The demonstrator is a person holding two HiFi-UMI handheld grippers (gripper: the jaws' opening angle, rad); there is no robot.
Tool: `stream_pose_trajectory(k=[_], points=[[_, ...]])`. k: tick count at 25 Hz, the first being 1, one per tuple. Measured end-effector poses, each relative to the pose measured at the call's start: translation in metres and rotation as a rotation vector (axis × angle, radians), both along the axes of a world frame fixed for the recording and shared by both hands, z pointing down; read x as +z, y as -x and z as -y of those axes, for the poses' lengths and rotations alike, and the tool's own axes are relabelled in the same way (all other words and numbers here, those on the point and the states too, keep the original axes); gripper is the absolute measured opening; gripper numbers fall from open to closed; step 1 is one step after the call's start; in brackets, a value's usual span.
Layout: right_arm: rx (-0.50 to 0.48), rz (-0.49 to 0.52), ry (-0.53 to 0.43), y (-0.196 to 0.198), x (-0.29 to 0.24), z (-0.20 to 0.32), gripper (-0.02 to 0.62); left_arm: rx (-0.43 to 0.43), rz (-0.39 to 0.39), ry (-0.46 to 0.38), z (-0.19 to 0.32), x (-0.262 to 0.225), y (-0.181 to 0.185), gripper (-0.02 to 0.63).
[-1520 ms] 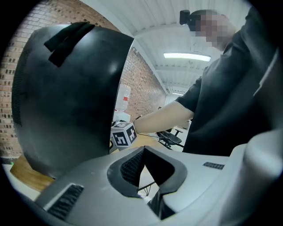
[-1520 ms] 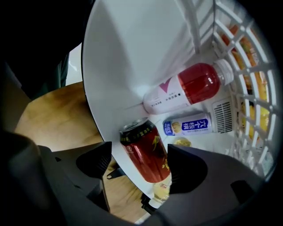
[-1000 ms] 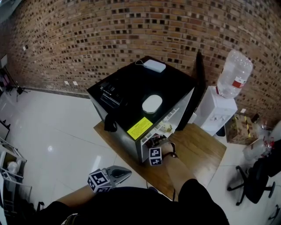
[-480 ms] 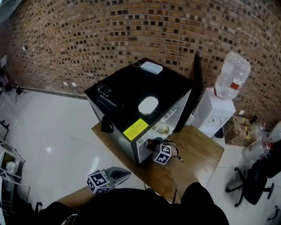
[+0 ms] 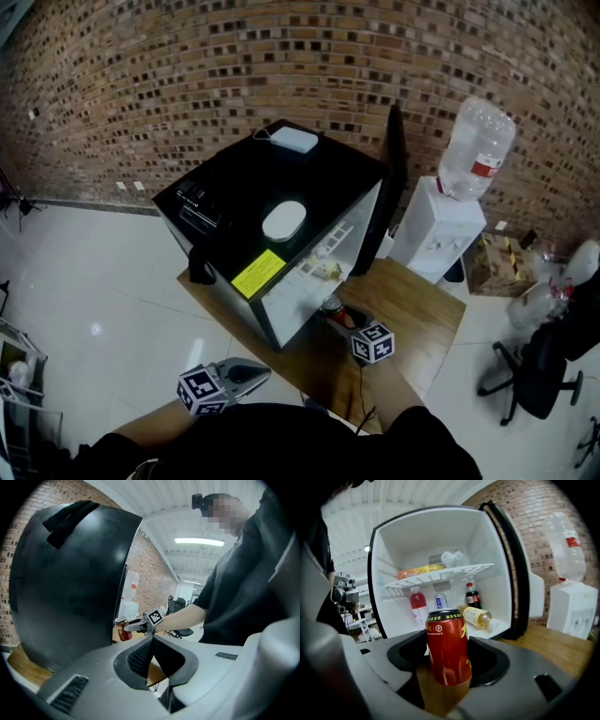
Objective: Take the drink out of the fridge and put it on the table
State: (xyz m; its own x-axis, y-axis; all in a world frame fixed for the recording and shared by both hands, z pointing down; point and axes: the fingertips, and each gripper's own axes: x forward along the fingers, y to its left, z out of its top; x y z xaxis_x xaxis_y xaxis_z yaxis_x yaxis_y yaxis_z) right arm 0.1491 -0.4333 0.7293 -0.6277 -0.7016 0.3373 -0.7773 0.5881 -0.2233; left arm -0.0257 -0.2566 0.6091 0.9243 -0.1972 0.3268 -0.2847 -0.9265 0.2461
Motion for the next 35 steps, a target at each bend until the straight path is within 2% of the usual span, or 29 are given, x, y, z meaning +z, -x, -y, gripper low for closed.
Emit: stream_pose_trajectory(k=[2,4,8,11,15,19,26,30,35], points=[[0.086,0.078,-0.001,-0.033,0.003,-0.018,0.298,0.018,0.004,0.01,-0.003,0.002,-0.007,-0.006],[0.167,0.105,-0.004,-0.068,0.009,-0.038,0.298,0.039,0.009,0.018,-0.005,0.003,-0.014,-0.006],[0.293,0.079,-0.006,-0.13,0.027,-0.076,0.298,0.085,0.002,0.032,-0.009,0.006,-0.03,-0.006],[0.33,0.051,-0.022,-0.158,0.039,-0.093,0.298,0.105,-0.014,0.052,-0.008,0.007,-0.048,-0.006],[0.331,0.003,-0.044,-0.171,0.056,-0.109,0.3,0.138,-0.029,0.089,-0.007,0.01,-0.077,-0.006],[0.365,-0.001,-0.055,-0.179,0.074,-0.135,0.304,0.165,-0.032,0.114,-0.01,0.017,-0.104,-0.006],[0.341,-0.106,-0.024,-0.189,0.081,-0.149,0.296,0.179,-0.061,0.127,-0.014,0.024,-0.136,-0.006],[0.402,-0.122,0.006,-0.204,0.066,-0.167,0.36,0.187,-0.088,0.108,-0.022,0.013,-0.137,-0.006],[0.475,-0.12,-0.012,-0.202,0.017,-0.229,0.365,0.2,-0.123,0.061,-0.042,-0.01,-0.11,-0.006]])
